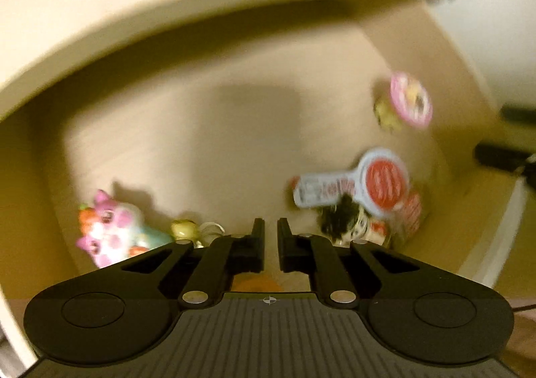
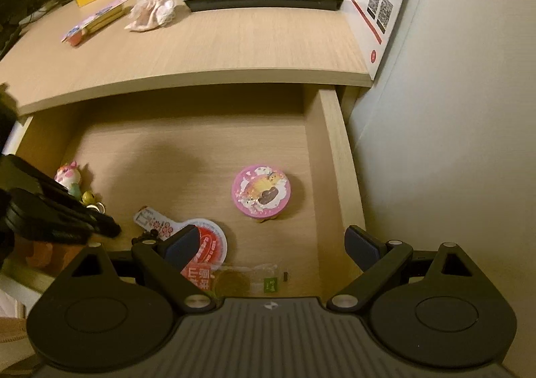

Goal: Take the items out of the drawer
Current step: 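Move both tools back down into the open drawer, then grasp the red Hello Kitty keychain with the right tool while the left tool grasps the orange squishy toy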

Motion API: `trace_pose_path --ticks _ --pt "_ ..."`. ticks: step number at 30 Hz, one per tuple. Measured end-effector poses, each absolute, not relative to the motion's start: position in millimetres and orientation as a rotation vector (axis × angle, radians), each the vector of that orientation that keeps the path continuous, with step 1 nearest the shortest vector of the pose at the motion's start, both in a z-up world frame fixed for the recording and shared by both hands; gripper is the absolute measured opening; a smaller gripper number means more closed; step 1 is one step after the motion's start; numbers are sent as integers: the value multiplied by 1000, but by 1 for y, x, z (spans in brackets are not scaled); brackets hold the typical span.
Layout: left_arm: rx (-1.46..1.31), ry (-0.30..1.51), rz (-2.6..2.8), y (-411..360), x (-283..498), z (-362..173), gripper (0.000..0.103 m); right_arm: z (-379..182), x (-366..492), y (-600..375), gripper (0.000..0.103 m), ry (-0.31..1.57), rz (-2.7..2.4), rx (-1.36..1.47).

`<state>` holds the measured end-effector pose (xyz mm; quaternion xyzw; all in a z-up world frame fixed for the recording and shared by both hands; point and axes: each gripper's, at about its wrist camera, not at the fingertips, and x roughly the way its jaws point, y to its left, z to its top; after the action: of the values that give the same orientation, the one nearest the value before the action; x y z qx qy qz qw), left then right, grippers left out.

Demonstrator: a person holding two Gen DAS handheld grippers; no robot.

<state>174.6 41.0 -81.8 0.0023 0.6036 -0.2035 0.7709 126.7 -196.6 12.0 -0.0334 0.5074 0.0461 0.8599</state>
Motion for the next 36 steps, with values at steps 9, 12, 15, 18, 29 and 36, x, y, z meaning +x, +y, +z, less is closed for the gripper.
trace_pose_path --ticks 9,12,15,18,29,36 --pt "-99 1159 -354 114 165 -27 15 -2 157 -160 93 1193 273 -2" --pt "-84 1116 -334 135 162 -12 15 -15 168 -127 70 1264 365 -62" --pt "-80 1074 -293 153 157 -1 15 -25 177 -93 67 1331 473 -64" --pt "-104 1049 -249 173 153 6 15 -34 183 -56 75 1371 587 -45" --pt "-148 1038 -241 187 143 7 15 -71 179 41 57 1422 738 -258" --pt "-114 1143 -372 141 141 -17 15 -54 172 -32 57 1302 579 -258"
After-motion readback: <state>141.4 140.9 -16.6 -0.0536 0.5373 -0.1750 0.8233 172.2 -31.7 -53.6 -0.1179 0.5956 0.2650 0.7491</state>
